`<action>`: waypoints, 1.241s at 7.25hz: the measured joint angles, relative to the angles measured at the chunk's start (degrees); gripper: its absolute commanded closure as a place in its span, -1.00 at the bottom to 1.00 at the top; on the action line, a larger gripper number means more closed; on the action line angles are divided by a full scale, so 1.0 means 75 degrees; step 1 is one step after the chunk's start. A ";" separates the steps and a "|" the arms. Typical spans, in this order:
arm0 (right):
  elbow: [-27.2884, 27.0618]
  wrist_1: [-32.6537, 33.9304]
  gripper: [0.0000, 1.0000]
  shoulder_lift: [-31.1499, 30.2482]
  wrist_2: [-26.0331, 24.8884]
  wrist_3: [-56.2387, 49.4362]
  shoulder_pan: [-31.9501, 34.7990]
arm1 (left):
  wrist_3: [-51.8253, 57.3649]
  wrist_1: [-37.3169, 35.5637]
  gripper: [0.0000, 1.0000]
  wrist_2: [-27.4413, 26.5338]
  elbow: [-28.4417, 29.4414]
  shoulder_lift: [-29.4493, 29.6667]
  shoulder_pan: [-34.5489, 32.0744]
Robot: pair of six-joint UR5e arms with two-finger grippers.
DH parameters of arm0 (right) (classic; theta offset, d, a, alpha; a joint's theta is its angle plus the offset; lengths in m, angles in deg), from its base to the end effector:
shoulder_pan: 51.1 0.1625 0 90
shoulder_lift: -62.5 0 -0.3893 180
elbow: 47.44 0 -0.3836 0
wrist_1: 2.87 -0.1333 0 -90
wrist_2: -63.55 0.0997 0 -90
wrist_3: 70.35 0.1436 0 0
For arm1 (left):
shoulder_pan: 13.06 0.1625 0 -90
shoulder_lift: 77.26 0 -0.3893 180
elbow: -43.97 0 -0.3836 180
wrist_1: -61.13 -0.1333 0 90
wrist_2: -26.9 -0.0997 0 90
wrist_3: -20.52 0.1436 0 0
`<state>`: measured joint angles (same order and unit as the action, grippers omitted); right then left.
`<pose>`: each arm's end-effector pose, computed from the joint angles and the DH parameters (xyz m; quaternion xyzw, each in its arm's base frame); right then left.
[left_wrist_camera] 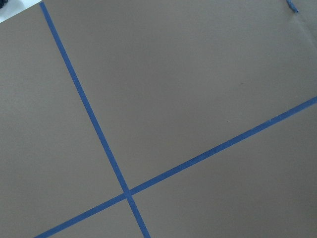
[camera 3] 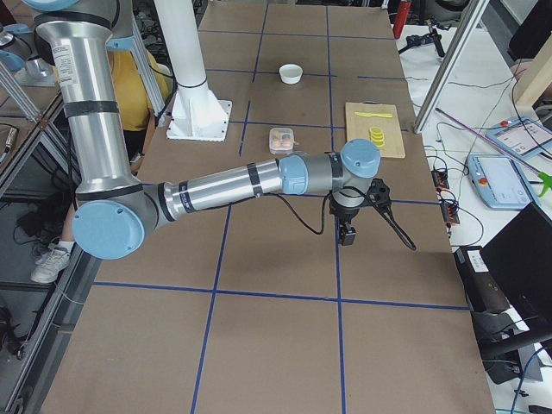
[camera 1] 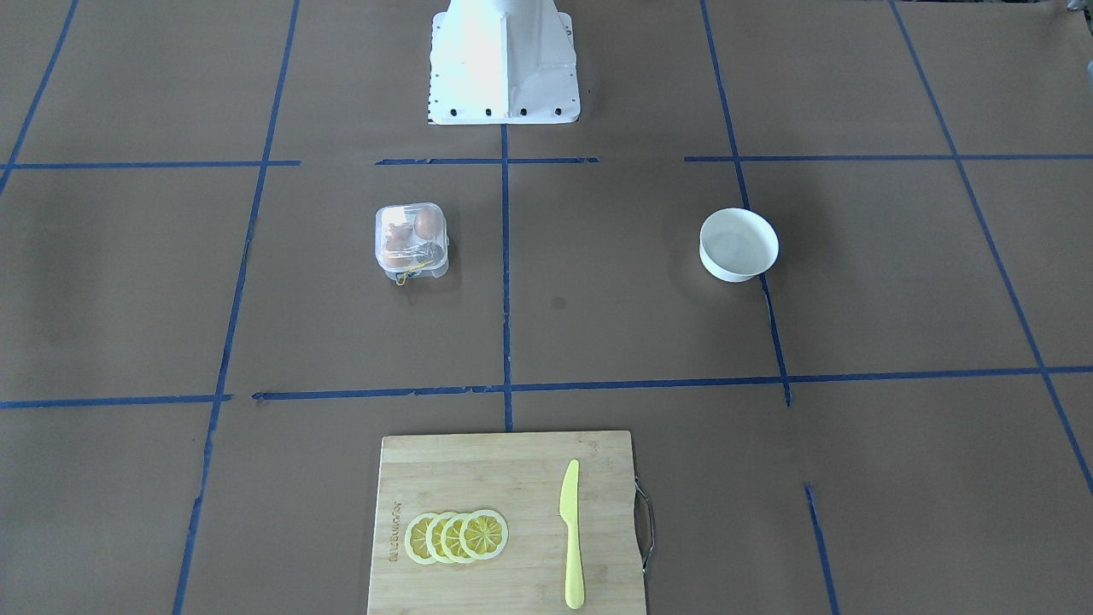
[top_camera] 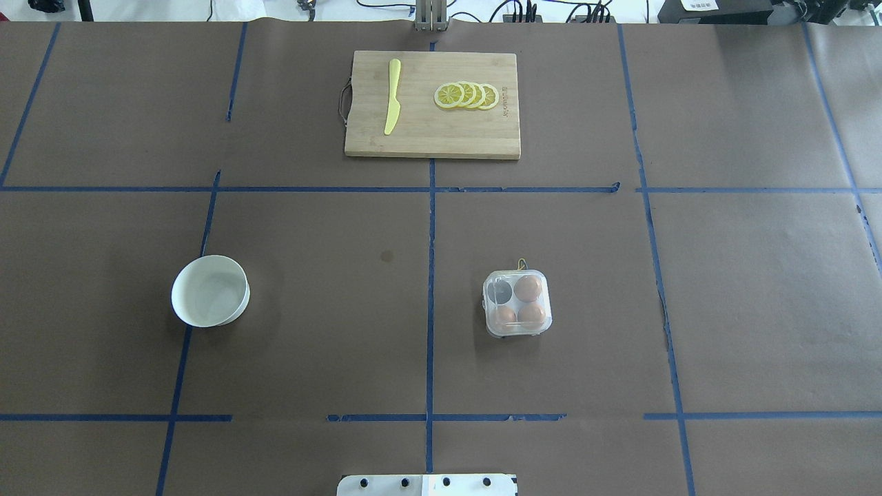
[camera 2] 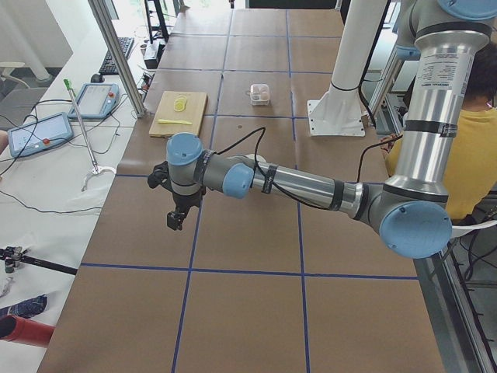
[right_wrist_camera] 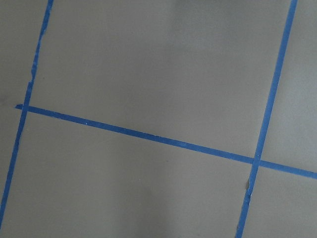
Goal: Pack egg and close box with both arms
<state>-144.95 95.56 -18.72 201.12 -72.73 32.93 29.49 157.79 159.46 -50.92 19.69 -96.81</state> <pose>-0.0290 -0.5395 0.5220 0.0501 -0.4041 -0.0940 0.9085 0.0240 -0.5513 0.5389 0.1582 0.3546 0.1796 0.9039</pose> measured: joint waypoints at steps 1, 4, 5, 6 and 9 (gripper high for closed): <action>0.0007 -0.0012 -1.00 -0.0030 0.0007 0.0001 0.0000 | 0.0002 -0.0254 -1.00 0.0023 0.0086 0.0086 -0.0006; -0.0001 -0.0037 -1.00 -0.0145 0.0014 0.0007 0.0000 | 0.0004 -0.1049 -1.00 0.0070 0.0160 0.0396 -0.0018; -0.0019 -0.0045 -1.00 -0.0177 0.0018 0.0005 0.0000 | 0.0004 -0.1088 -1.00 0.0071 0.0140 0.0427 -0.0021; -0.0049 -0.0052 -1.00 -0.0196 0.0020 0.0003 0.0000 | 0.0008 -0.1097 -1.00 0.0078 0.0105 0.0438 -0.0023; -0.0166 -0.0057 -1.00 -0.0209 0.0021 0.0007 0.0000 | 0.0019 -0.1107 -1.00 0.0084 -0.0137 0.0438 -0.0035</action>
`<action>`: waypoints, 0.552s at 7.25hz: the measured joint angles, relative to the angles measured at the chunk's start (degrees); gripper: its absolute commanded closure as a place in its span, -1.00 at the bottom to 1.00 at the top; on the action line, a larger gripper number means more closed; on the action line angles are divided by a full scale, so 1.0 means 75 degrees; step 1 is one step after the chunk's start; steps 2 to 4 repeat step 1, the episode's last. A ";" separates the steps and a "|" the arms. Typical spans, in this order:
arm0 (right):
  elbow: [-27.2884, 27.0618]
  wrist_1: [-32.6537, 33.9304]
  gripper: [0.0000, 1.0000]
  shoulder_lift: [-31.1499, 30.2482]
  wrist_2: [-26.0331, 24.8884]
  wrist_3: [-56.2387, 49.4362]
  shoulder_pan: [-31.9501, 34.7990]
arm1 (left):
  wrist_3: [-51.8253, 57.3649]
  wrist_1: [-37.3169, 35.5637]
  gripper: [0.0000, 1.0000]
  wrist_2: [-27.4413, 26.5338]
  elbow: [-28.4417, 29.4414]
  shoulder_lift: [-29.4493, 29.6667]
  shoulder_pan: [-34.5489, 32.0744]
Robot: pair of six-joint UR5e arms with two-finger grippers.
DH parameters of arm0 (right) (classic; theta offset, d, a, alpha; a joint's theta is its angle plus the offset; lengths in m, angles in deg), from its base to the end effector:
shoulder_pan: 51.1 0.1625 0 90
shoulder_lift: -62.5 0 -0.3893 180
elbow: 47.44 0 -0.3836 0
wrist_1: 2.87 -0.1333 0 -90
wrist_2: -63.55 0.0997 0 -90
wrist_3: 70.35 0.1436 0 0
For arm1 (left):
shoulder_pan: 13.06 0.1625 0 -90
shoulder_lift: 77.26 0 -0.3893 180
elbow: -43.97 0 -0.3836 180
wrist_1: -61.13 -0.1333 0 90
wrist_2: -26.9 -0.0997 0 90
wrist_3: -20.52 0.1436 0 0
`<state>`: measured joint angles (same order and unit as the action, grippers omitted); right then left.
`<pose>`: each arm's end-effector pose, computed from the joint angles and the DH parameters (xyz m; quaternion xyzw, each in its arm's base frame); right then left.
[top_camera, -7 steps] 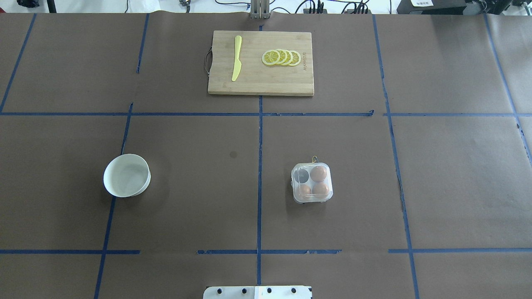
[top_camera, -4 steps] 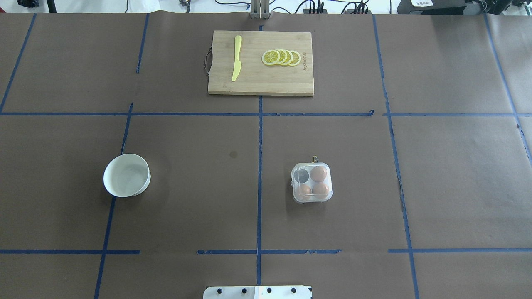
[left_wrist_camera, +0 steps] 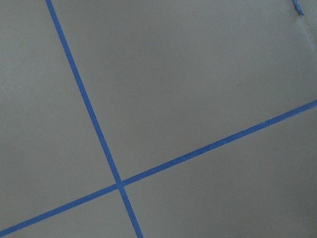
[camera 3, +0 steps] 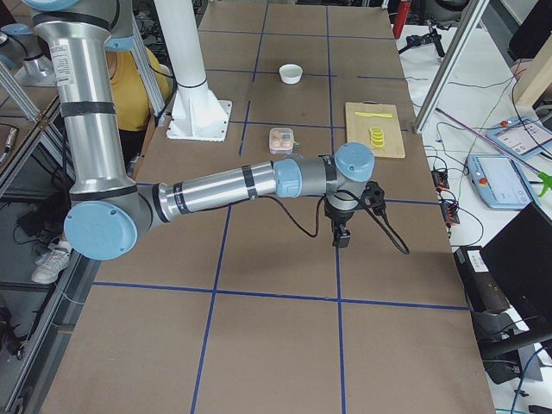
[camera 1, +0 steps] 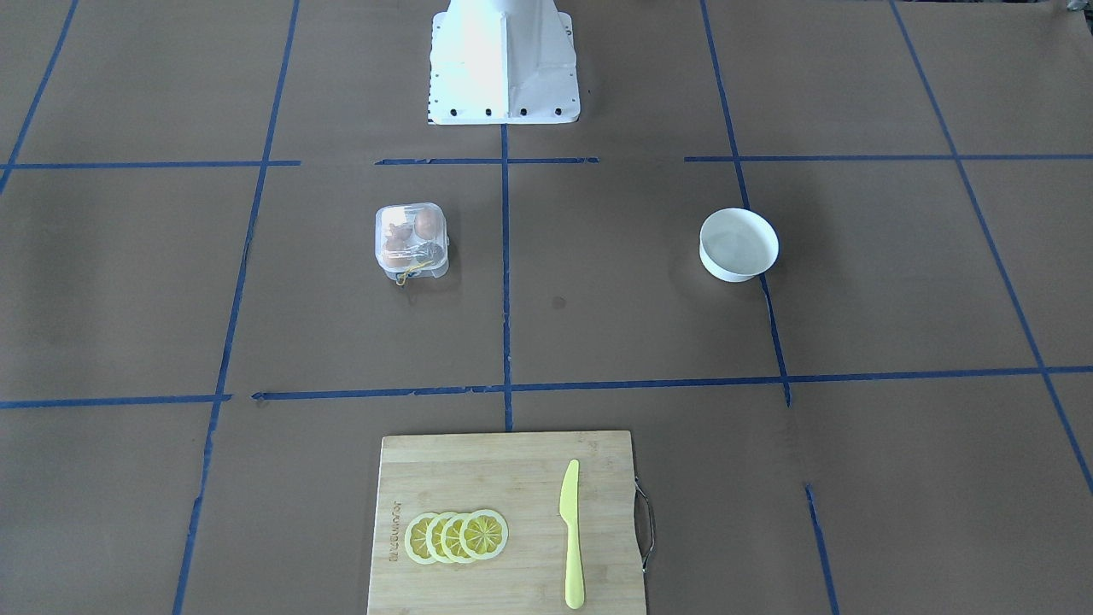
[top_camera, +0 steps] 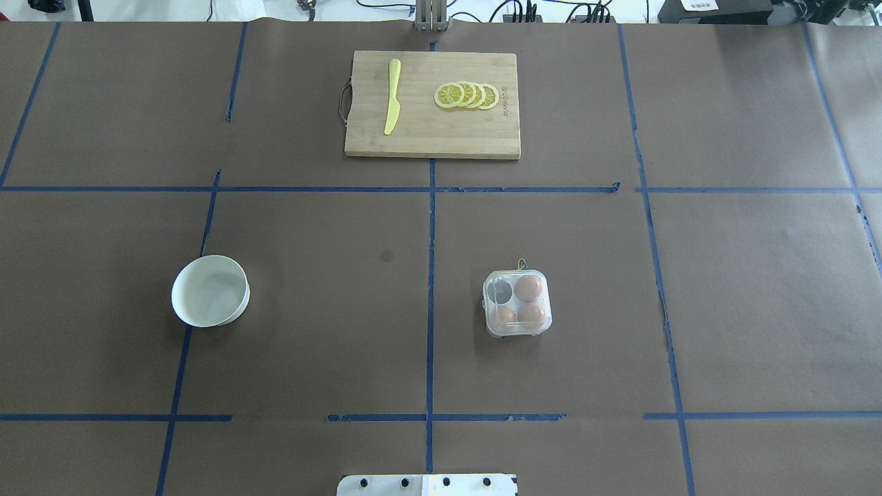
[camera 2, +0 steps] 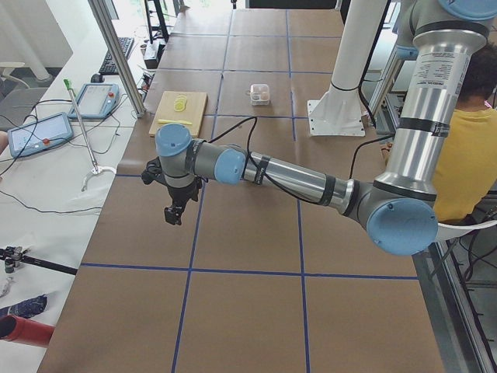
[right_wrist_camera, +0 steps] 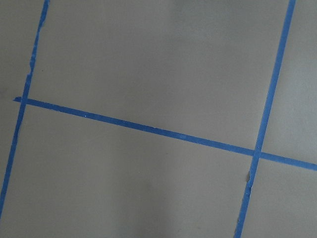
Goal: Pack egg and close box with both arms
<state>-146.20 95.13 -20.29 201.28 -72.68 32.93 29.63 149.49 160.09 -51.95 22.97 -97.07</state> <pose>-0.0282 -0.5297 0.5250 0.0507 -0.4054 -0.0941 0.9079 0.0236 -0.5609 0.5153 0.1273 0.3618 0.1673 0.9083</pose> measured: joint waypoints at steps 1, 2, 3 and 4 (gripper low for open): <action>-0.0030 0.0000 -1.00 0.0000 -0.0002 0.0004 0.0000 | 0.0000 0.0000 -1.00 0.0001 -0.0031 -0.0003 -0.0002; -0.0030 0.0000 -1.00 0.0000 -0.0002 0.0004 0.0000 | 0.0000 0.0000 -1.00 0.0001 -0.0031 -0.0003 -0.0002; -0.0030 0.0000 -1.00 0.0000 -0.0002 0.0004 0.0000 | 0.0000 0.0000 -1.00 0.0001 -0.0031 -0.0003 -0.0002; -0.0030 0.0000 -1.00 0.0000 -0.0002 0.0004 0.0000 | 0.0000 0.0000 -1.00 0.0001 -0.0031 -0.0003 -0.0002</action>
